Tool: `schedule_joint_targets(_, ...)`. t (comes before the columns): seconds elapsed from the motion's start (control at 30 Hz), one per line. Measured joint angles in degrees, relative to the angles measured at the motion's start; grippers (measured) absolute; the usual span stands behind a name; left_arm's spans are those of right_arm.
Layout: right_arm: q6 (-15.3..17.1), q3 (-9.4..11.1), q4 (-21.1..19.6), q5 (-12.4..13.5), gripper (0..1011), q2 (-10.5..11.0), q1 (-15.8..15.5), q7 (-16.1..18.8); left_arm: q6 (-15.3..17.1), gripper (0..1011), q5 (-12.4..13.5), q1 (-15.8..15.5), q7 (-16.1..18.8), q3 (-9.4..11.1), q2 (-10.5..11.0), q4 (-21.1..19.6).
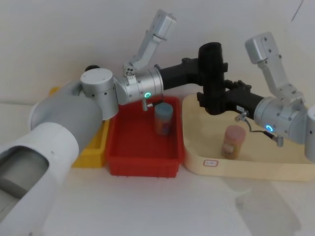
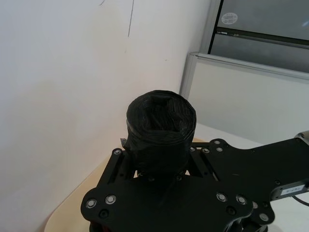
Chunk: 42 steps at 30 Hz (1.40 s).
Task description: Pick up the garbage bag with the one hand and transfer it to the other hand.
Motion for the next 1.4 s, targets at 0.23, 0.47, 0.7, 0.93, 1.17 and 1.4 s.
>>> schedule_joint_targets(0.23, -0.1, -0.2, 1.5, -0.6, 1001, -0.6, 0.9, 0.1, -0.1, 391, 0.4, 0.2, 0.2, -0.2, 0.0, -0.3)
schedule_joint_targets(0.47, -0.3, -0.4, 2.9, -1.0, 1001, -1.3, 1.5, 0.5, -0.1, 391, 0.7, 0.7, 0.8, -0.6, 0.1, -1.2)
schedule_joint_targets(0.7, -0.4, -0.5, 3.7, -1.2, 933, -1.7, 1.9, 0.6, 0.3, 391, 0.7, 1.2, 1.3, -1.0, 0.2, -2.3)
schedule_joint_targets(0.93, -0.4, -0.6, 4.2, -1.4, 753, -1.9, 2.1, 0.7, 0.6, 391, 0.7, 1.5, 1.7, -1.3, 0.3, -2.9)
schedule_joint_targets(1.17, -0.5, -0.6, 4.5, -1.5, 557, -2.1, 2.3, 0.8, 0.8, 391, 0.7, 1.6, 1.8, -1.5, 0.3, -3.2)
schedule_joint_targets(1.4, -0.5, -0.6, 4.7, -1.5, 557, -2.1, 2.3, 0.9, 0.9, 415, 0.7, 1.7, 1.9, -1.6, 0.3, -3.4)
